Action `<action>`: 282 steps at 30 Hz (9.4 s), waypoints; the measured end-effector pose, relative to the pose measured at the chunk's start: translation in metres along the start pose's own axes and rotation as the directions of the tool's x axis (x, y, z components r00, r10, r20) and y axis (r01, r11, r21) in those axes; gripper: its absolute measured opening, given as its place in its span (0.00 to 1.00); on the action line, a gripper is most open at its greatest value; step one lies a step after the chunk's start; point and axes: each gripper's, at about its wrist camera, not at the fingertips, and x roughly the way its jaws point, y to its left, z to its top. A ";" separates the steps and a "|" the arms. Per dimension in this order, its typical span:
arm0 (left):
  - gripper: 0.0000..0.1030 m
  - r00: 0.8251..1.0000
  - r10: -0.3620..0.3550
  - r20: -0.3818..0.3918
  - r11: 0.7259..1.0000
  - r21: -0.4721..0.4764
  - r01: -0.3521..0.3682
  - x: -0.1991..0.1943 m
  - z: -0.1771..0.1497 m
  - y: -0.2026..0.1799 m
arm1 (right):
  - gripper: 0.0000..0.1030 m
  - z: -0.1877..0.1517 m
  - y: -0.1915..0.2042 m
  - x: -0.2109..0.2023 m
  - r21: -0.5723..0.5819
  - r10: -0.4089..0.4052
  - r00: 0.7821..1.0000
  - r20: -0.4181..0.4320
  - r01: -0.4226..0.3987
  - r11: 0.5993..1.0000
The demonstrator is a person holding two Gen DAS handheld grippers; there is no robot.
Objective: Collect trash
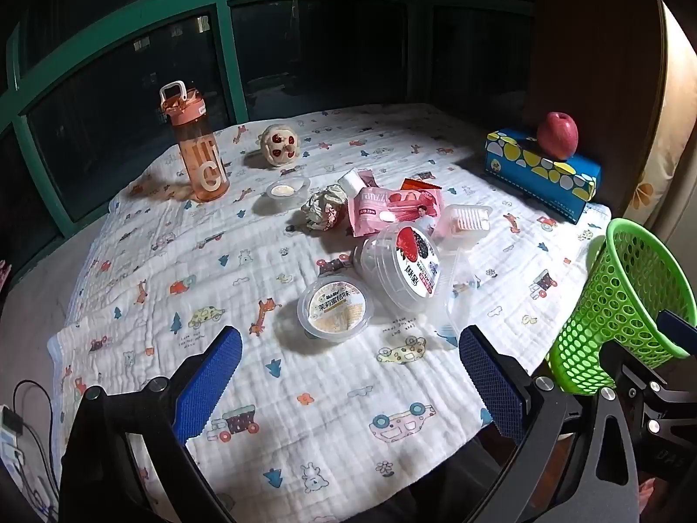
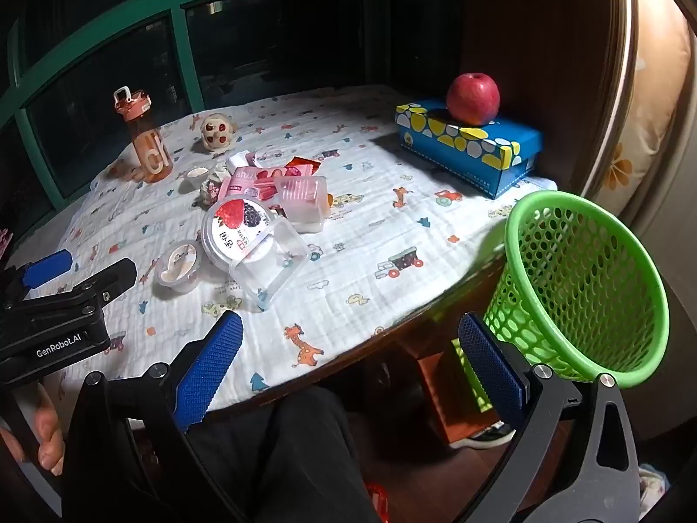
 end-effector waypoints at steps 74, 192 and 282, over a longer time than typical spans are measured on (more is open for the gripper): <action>0.94 0.999 0.006 -0.032 1.000 -0.010 -0.007 0.018 -0.002 0.005 | 0.95 0.000 0.004 0.016 -0.003 0.002 0.999 -0.036 -0.002 1.000; 0.90 0.979 -0.155 -0.129 0.985 0.053 0.163 0.126 0.042 -0.003 | 0.22 0.037 -0.017 0.139 0.204 0.317 0.924 -0.212 -0.276 0.939; 0.36 0.717 -0.628 -0.304 0.654 0.293 0.697 0.067 0.076 -0.316 | 0.52 -0.021 -0.274 0.006 0.456 -0.057 0.998 -0.035 0.067 0.887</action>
